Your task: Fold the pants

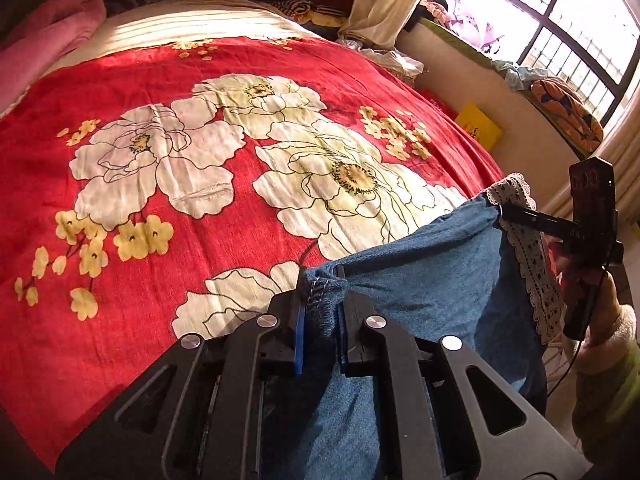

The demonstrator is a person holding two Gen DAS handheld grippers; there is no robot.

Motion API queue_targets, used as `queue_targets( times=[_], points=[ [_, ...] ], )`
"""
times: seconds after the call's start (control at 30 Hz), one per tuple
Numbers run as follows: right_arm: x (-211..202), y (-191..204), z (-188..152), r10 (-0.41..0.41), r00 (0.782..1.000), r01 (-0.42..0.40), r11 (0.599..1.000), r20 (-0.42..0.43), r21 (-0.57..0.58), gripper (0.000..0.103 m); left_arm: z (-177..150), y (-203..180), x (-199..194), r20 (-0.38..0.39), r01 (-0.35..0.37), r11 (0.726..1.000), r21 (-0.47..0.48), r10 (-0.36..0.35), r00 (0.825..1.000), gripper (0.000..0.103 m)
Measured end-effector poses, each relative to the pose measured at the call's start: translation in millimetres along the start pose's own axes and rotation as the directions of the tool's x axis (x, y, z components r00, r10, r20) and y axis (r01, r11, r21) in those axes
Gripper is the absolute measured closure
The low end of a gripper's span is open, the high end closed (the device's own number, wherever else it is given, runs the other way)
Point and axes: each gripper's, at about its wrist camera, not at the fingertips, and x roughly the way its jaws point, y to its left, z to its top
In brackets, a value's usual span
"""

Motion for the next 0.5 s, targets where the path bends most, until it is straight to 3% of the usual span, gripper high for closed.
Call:
queue_targets(
  times=[0.1, 0.23, 0.33, 0.4, 0.5],
  points=[
    [25, 0, -1, -0.115, 0.992, 0.112, 0.992, -0.057, -0.058, 0.084, -3, 3, 17, -0.027, -0.037, 0.999, -0.007, 0.037, 0.999, 0.096],
    [30, -4, -3, -0.135, 0.989, 0.132, 0.990, -0.063, -0.050, 0.072, -9, 11, 18, -0.003, -0.035, 0.998, -0.044, 0.035, 0.999, 0.088],
    [6, -4, -4, -0.133, 0.991, 0.132, 0.991, -0.017, -0.014, 0.051, -10, 11, -1, 0.030, 0.006, 0.996, -0.087, -0.003, 1.000, 0.067],
    [-18, -4, -8, -0.109, 0.993, 0.109, 0.994, 0.033, 0.013, 0.047, -13, 9, -22, 0.072, 0.009, 0.995, -0.096, -0.002, 0.997, 0.066],
    [-53, -2, -21, -0.110, 0.990, 0.107, 0.994, 0.087, 0.037, 0.043, -25, 3, -55, 0.129, 0.023, 0.994, -0.112, -0.008, 0.992, 0.055]
  ],
)
